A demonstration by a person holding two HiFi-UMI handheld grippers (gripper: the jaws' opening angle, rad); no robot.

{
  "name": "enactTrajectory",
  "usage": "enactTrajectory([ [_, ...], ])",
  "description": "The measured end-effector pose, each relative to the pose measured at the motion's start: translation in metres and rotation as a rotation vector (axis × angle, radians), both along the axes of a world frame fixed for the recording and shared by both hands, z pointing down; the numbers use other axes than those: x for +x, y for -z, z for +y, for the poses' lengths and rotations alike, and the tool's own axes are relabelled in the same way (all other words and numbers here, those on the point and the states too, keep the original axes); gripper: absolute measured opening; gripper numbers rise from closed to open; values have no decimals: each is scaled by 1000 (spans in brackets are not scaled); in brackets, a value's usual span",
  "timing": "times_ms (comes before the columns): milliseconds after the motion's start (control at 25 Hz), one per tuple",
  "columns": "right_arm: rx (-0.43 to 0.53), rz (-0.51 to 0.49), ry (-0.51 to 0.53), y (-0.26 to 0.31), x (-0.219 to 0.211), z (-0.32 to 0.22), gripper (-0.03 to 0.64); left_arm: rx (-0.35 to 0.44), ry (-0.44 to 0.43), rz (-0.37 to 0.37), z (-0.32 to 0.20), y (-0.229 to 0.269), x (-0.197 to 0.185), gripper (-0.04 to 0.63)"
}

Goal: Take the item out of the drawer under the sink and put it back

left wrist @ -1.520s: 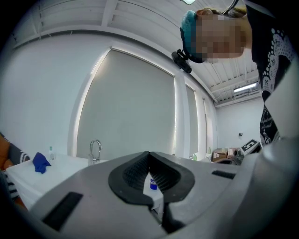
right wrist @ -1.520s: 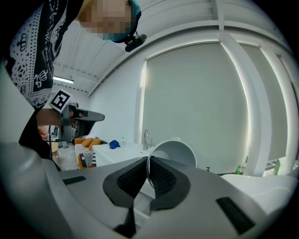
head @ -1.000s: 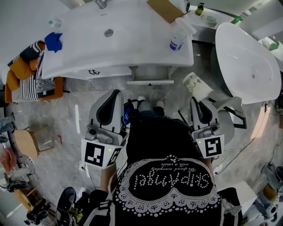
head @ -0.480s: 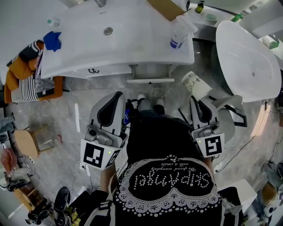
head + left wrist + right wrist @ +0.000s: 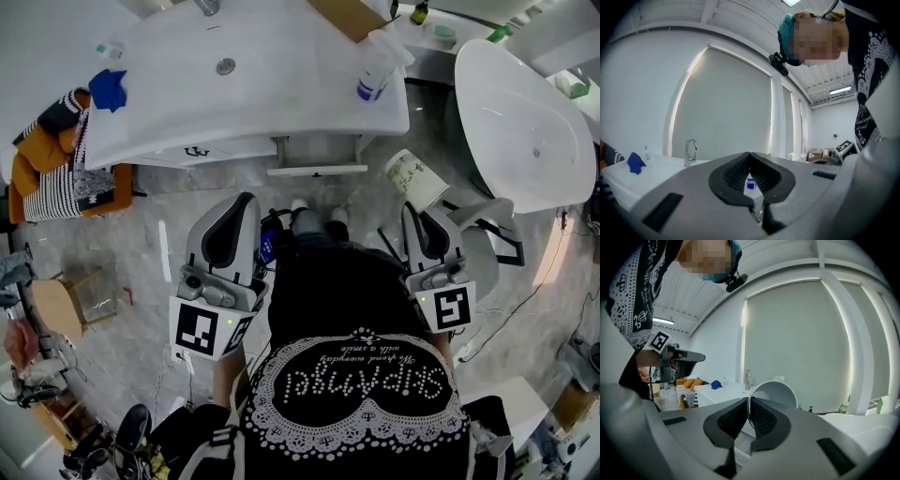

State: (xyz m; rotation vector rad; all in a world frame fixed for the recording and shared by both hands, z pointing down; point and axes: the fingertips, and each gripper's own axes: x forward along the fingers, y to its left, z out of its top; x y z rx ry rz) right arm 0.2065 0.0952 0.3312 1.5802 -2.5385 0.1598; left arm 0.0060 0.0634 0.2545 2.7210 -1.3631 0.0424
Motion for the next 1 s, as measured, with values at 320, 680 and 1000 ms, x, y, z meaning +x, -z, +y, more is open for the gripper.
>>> enactTrajectory([
  [320, 3, 0, -10, -1, 2, 1, 26, -19, 31, 39, -2, -2, -8, 5],
  [680, 3, 2, -1, -1, 0, 1, 26, -17, 20, 22, 2, -3, -5, 5],
  [1000, 5, 11, 7, -2, -2, 2, 26, -20, 26, 30, 3, -4, -8, 5],
])
